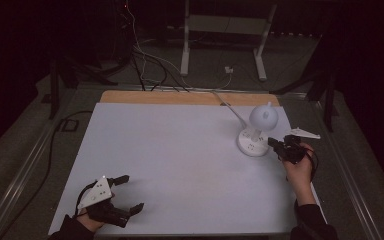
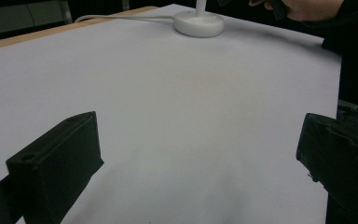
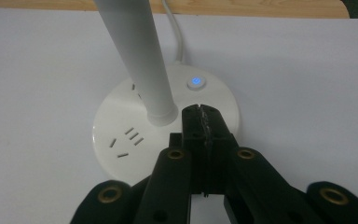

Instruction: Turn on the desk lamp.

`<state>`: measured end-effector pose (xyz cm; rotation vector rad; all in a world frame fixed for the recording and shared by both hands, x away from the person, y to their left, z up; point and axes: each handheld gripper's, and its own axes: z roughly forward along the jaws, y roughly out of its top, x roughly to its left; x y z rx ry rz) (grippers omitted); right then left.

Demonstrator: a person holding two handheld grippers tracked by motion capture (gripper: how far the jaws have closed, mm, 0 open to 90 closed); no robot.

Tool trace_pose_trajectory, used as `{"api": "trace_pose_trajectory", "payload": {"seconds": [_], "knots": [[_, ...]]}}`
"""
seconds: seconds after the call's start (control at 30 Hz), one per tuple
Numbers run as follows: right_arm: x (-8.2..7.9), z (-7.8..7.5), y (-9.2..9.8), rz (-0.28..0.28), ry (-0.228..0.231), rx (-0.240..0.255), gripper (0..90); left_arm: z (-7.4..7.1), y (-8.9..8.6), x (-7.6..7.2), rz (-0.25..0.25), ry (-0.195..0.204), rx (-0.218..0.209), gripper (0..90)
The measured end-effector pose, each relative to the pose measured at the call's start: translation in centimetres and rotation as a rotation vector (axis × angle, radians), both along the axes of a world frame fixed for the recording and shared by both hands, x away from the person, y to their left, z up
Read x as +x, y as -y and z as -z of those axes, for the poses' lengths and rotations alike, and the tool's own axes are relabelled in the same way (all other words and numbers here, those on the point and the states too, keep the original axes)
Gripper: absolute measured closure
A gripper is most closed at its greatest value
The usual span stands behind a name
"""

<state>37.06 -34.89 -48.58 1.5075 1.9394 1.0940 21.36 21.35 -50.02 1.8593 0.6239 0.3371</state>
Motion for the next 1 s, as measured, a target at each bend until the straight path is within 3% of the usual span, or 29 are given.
{"api": "trace_pose_trajectory", "payload": {"seconds": [0.37, 1.0], "knots": [[0.1, 1.3, -1.6, -0.005, 0.021, -0.093, 90.0, 0.0, 0.0, 0.0, 0.001, 0.001, 0.001, 0.4], [0.1, 2.0, -2.0, 0.003, 0.033, -0.125, 90.0, 0.0, 0.0, 0.0, 0.004, -0.001, 0.003, 0.4]]}}
